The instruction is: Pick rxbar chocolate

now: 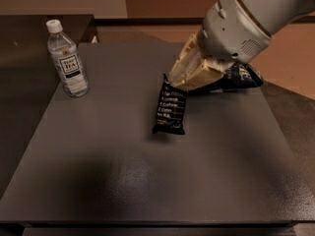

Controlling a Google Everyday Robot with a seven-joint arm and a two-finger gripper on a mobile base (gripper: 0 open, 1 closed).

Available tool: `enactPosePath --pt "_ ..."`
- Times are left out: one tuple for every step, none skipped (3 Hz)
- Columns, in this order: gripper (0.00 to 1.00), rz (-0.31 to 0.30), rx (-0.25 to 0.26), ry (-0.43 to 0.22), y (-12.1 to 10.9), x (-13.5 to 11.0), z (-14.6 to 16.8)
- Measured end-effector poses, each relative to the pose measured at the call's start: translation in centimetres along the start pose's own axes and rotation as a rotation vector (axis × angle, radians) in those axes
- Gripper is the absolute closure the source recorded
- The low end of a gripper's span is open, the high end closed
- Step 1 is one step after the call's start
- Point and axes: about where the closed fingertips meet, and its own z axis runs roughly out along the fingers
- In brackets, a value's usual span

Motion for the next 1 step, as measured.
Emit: enactPosePath --pt "1.0 0.0 0.0 0.0 0.0 -0.01 0.0"
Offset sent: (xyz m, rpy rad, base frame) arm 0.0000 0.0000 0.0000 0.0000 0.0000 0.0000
